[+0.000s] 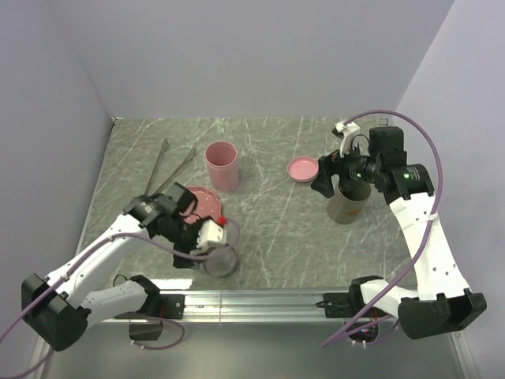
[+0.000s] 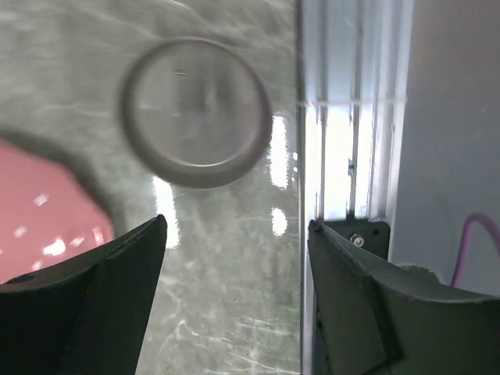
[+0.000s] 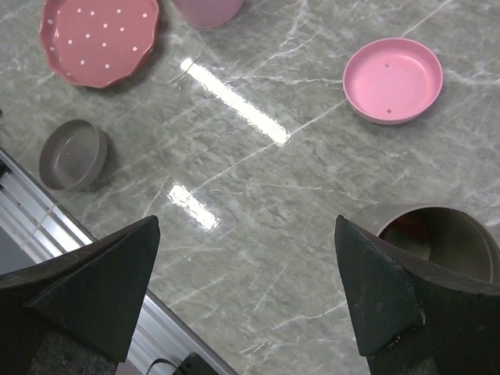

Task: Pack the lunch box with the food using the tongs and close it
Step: Pick up the lid of the lunch box with the left arm

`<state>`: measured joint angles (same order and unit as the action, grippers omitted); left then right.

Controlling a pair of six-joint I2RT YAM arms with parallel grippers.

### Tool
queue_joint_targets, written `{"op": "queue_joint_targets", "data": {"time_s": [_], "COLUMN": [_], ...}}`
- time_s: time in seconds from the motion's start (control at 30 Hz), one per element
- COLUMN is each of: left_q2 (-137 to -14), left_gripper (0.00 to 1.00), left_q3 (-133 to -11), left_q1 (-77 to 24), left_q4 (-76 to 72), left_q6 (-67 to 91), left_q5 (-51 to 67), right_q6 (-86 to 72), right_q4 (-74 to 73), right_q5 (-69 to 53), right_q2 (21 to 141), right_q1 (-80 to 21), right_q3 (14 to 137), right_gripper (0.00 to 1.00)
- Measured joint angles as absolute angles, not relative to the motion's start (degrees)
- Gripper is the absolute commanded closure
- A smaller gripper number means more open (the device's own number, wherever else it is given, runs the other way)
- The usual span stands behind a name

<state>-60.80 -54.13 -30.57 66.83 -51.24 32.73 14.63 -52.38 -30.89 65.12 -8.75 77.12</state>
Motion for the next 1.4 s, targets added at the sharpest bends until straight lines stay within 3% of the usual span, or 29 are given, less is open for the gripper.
{"op": "queue_joint_targets", "data": {"time_s": [0.23, 0.5, 0.73, 0.93, 1.1, 1.27, 1.4], "left_q2": [-61.6, -66.54, -69.17, -71.46, -73.25, -73.25, -72.27], "left_gripper": [0.29, 0.38, 0.44, 0.54, 0.67, 0.89, 0.99], "left_q3": [-44.91, -42.41, -40.49, -39.09, -38.63, -38.63, -39.22], "left_q1": [-48.18, -52.95, -55.35, -56.73, -57.12, -57.89, -58.15], "left_q4": [57.6, 48.4, 47.62, 45.71, 43.27, 40.88, 41.19], "left_q6": [-48.29, -47.31, -48.86, -48.64, -48.03, -46.59, -44.6], "left_q5": [25.91, 20.93, 20.18, 19.03, 18.11, 17.78, 18.0], "right_q6": [14.57, 14.57, 14.63, 14.63, 14.61, 14.59, 14.2], "right_q4": [-52.4, -52.42, -52.56, -52.6, -52.58, -52.29, -52.05], "right_q5": [-30.41, -29.5, -28.67, -28.21, -27.86, -27.35, -27.31], "right_q2": [65.1, 65.1, 65.1, 65.1, 65.08, 64.84, 64.73], "right_q1": [-8.75, -8.75, -8.75, -8.75, -8.75, -8.75, -8.73], "right_q3": [76.77, 76.77, 76.77, 76.77, 76.75, 75.66, 75.07], "right_gripper": [0.0, 0.0, 0.0, 0.0, 0.0, 0.0, 0.0]}}
